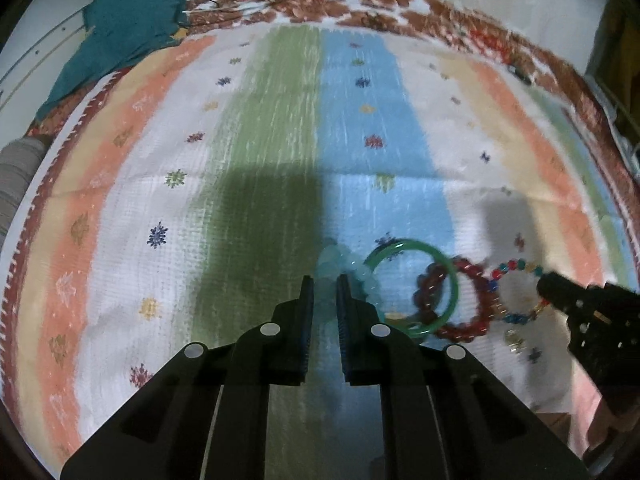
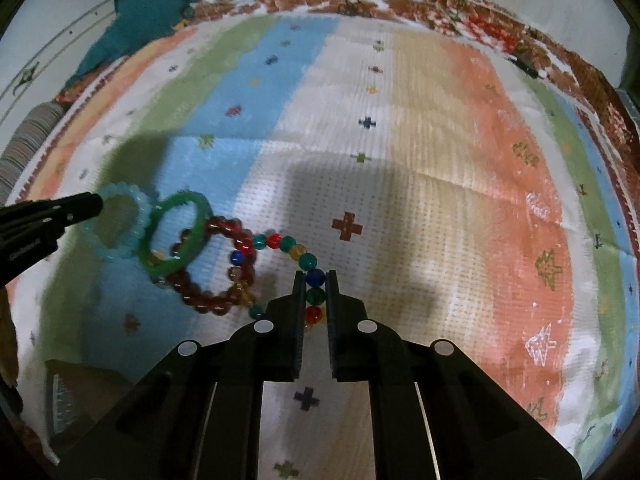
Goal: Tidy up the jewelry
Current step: 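Grasp the pale aqua bead bracelet with the left tool while the right grasps the multicolour bracelet, then lift both held bracelets and carry them back over the silver tin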
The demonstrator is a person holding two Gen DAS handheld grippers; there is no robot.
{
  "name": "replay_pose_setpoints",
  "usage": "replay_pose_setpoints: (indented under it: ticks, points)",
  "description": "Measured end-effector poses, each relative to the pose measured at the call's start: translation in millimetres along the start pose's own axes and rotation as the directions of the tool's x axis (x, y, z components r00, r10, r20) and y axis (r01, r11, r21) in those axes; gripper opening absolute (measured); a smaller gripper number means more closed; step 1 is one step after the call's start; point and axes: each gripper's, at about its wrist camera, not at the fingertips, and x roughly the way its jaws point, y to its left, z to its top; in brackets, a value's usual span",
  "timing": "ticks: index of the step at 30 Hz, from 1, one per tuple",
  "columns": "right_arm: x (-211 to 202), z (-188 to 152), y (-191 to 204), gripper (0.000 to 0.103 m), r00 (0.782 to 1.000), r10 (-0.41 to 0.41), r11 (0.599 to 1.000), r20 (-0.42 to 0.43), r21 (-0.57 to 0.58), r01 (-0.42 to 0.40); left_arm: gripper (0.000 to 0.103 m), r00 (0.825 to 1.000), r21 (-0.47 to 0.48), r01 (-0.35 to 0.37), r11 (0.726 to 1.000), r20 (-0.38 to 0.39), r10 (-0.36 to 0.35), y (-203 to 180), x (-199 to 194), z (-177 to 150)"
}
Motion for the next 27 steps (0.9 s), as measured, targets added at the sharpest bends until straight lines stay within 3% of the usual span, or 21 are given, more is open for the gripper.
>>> replay_pose_setpoints:
  ticks: [12,18,21,27]
  points:
    - [-48.2,-7.3,9.5,0.010,0.990,0.033,0.999,0.135,0.008,-0.034,0.011,0.993,0.019,0.013,1.000,0.119,-0.016,-13.1,-41.8,-8.6]
    - [-83.5,-8.6,11.2,0.010,0.971,0.013,1.000,0.237,0.011,-0.016,0.011,0.986,0.039,0.021,0.999,0.165,-0.028,-16.2,-65.4,-12.4]
    - [-98.8,-10.4,10.6,0.010,0.960,0.011,1.000,0.281,0.021,-0.017,0.011,0.983,0.018,0.066,0.998,0.172,-0.068,-13.7,-78.3,-13.4]
    - [-114.3,-18.0,13.8,0.010,0.950,0.018,1.000,0.312,0.018,-0.025,0.011,0.970,0.052,0.094,0.994,0.221,-0.103,-22.1,-106.3,-22.9]
